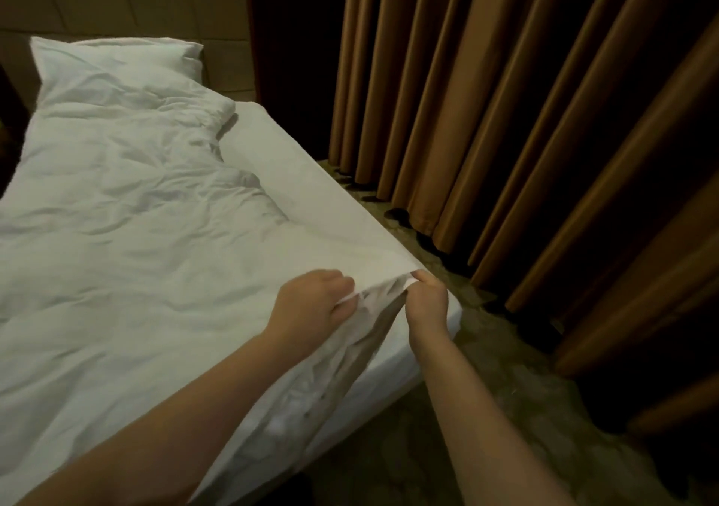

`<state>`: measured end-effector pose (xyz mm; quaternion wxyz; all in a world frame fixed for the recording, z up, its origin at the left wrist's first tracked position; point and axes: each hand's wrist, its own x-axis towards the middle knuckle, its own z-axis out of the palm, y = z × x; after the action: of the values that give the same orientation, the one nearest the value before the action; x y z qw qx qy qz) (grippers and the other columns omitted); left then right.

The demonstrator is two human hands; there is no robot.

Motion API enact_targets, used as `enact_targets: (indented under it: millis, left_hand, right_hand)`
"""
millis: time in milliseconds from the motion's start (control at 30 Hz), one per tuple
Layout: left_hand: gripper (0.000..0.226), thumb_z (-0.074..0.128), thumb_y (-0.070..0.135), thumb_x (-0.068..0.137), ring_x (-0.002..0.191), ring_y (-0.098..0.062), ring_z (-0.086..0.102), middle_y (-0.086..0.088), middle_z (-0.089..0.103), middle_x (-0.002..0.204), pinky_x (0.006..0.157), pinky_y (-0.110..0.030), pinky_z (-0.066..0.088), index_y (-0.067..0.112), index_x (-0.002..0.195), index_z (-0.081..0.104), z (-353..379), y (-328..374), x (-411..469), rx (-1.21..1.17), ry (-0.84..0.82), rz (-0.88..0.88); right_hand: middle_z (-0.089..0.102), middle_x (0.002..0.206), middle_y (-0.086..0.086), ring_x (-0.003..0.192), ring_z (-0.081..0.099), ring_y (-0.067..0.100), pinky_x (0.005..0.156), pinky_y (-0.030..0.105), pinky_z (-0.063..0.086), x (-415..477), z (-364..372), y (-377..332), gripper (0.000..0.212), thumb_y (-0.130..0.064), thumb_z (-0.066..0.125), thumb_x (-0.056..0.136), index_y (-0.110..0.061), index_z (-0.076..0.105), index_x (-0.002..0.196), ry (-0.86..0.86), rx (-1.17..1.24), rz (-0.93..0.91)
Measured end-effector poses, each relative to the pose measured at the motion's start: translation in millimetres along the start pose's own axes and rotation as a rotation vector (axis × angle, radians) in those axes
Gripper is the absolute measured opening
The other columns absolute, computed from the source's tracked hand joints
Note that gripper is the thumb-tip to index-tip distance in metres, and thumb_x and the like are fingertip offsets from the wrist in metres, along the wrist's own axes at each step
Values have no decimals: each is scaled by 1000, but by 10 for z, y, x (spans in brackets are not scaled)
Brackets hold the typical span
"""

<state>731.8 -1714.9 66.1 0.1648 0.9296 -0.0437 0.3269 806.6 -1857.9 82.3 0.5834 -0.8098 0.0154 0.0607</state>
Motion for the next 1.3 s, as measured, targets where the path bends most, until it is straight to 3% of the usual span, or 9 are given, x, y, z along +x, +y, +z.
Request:
enact_targets:
  millis: [67, 167, 300, 433, 500, 633, 767, 1033, 1300]
  left_hand:
    - [26, 46, 34, 76, 54, -20, 54, -3, 50, 60, 50, -19, 30, 12, 62, 49, -47, -88, 21, 74, -30, -118]
    - [21, 49, 27, 89, 88, -28, 59, -9, 56, 95, 62, -30, 37, 11, 100, 58, 33, -157, -139, 222, -382, -243]
    - [34, 73, 0, 65, 59, -20, 54, -5, 55, 79, 46, -26, 28, 14, 89, 54, 269, 51, -570, 258, -462, -153]
    - [67, 78, 2, 52, 73, -20, 53, -5, 52, 92, 54, -28, 44, 24, 108, 50, 343, 77, -608, 223, -230, -118]
    - [60, 78, 17, 61, 88, -24, 54, -6, 53, 108, 67, -34, 50, 28, 116, 55, 352, 182, -552, 311, -197, -31]
    - [40, 51, 43, 81, 98, -31, 60, -10, 57, 123, 75, -40, 52, 21, 113, 59, 426, 376, -344, 357, -184, -157]
    - [58, 73, 35, 72, 113, -35, 55, -13, 51, 133, 84, -44, 50, 20, 120, 45, 530, 455, -106, 298, -258, -210]
    - [38, 43, 33, 99, 105, -24, 57, -5, 56, 115, 83, -31, 42, 25, 135, 47, 463, 283, 346, 295, -504, -164]
    - [42, 39, 47, 97, 94, -20, 58, -4, 62, 100, 78, -29, 41, 17, 105, 67, 479, 190, 399, 109, -555, -167]
  right_hand:
    - [61, 94, 16, 89, 55, 27, 76, 32, 48, -74, -13, -73, 34, 5, 34, 93, 0, 67, 95, -18, 82, 2]
    - [62, 99, 20, 99, 57, 34, 94, 42, 47, -115, -22, -65, 27, 0, 39, 95, 6, 64, 103, 32, 231, 132]
    - [61, 95, 13, 99, 58, 31, 84, 32, 47, -8, -84, 75, 17, -12, 45, 98, -7, 60, 105, 29, 423, 422]
    - [51, 76, 6, 75, 49, 21, 72, 35, 47, 7, -54, 106, 21, -11, 45, 96, 2, 62, 97, 29, 319, 334]
    - [52, 78, 7, 78, 50, 21, 88, 42, 50, 28, -33, 70, 18, -10, 47, 95, -1, 62, 95, 5, 328, 331]
    - [56, 79, 3, 78, 53, 17, 82, 30, 49, 52, -21, 6, 23, -17, 48, 98, -16, 57, 76, -24, 338, 336]
    - [59, 77, 1, 77, 57, 18, 68, 22, 48, 24, -75, 173, 25, -15, 47, 98, -17, 61, 78, -19, -61, -47]
    - [66, 110, 1, 89, 50, 4, 76, 5, 37, 64, -134, 502, 24, -18, 54, 96, -14, 67, 116, 43, -366, -420]
    - [62, 98, -2, 84, 53, 5, 69, 8, 39, 234, -115, 440, 26, -12, 48, 98, -12, 68, 113, 73, -150, -226]
